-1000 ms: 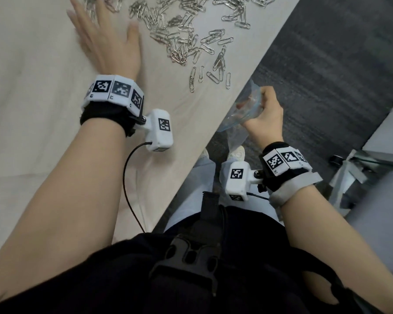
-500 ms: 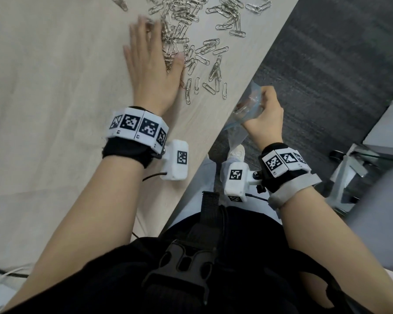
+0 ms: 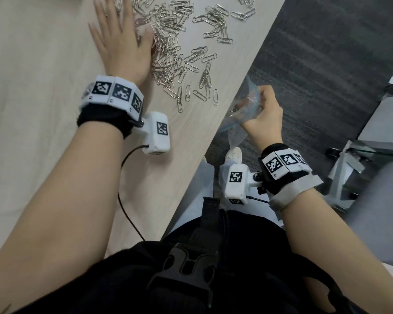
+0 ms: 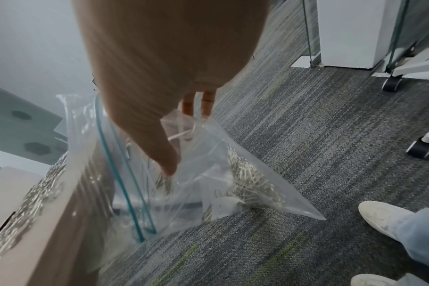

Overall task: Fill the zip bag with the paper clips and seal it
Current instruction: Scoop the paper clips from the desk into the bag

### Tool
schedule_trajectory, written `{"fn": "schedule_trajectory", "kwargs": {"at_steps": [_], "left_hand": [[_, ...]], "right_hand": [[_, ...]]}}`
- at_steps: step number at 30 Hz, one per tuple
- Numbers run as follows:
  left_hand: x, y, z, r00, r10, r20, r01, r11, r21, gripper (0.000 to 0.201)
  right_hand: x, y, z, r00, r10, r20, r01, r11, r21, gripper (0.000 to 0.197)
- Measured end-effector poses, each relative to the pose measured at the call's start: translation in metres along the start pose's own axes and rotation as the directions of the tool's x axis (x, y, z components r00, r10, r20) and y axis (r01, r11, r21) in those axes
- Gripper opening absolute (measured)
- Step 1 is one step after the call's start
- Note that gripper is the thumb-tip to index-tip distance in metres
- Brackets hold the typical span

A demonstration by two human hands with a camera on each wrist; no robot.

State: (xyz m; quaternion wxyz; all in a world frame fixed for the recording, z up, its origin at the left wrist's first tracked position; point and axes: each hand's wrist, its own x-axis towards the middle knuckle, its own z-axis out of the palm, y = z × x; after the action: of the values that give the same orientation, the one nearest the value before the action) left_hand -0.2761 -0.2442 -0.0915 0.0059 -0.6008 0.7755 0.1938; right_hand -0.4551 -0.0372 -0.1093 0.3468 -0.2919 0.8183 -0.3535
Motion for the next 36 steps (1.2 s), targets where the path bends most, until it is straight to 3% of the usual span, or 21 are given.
{"fn": "schedule_trajectory", "kwargs": {"at_steps": [4,12,16,20,24,26,30,36], "left_hand": [[-0.03,0.013,0.011,0.997,0.072,0.035,-0.071,0.997,-0.018,0.059],[-0.082,0.03,0.026,0.968,0.235,0.093,-0.225,0.969,-0.106,0.055],[-0.099,0.031,0.02,0.969,0.243,-0.041,-0.241,0.894,-0.378,0.04],[-0.102,0.029,0.003,0.971,0.203,-0.123,-0.234,0.907,-0.35,0.042],[-0.096,0.024,-0.012,0.97,0.192,0.152,-0.169,0.974,-0.152,0.081],[-0.095,0.022,-0.014,0.952,0.191,0.239,-0.149,0.971,-0.185,0.094],[-0.097,0.027,-0.007,0.96,0.217,0.177,-0.141,0.92,-0.365,0.078],[-0.102,0.047,0.01,0.974,0.216,0.063,-0.167,0.882,-0.44,0.053]], "right_hand": [[-0.005,0.0,0.001,1.0,-0.009,-0.016,0.009,1.0,0.004,0.042],[-0.021,0.01,0.001,1.0,-0.011,-0.014,0.012,0.998,0.061,0.032],[-0.03,0.011,0.0,1.0,-0.026,-0.012,0.027,0.998,0.056,0.036],[-0.036,0.01,-0.003,0.999,-0.042,-0.023,0.043,0.997,0.059,0.042],[-0.04,0.01,-0.004,0.998,-0.051,-0.035,0.053,0.997,0.05,0.039],[-0.041,0.01,-0.006,0.998,-0.047,-0.043,0.049,0.998,0.048,0.039],[-0.041,0.011,-0.008,0.997,-0.05,-0.052,0.052,0.998,0.045,0.039],[-0.036,0.011,-0.011,0.997,-0.054,-0.055,0.057,0.997,0.054,0.04]]}}
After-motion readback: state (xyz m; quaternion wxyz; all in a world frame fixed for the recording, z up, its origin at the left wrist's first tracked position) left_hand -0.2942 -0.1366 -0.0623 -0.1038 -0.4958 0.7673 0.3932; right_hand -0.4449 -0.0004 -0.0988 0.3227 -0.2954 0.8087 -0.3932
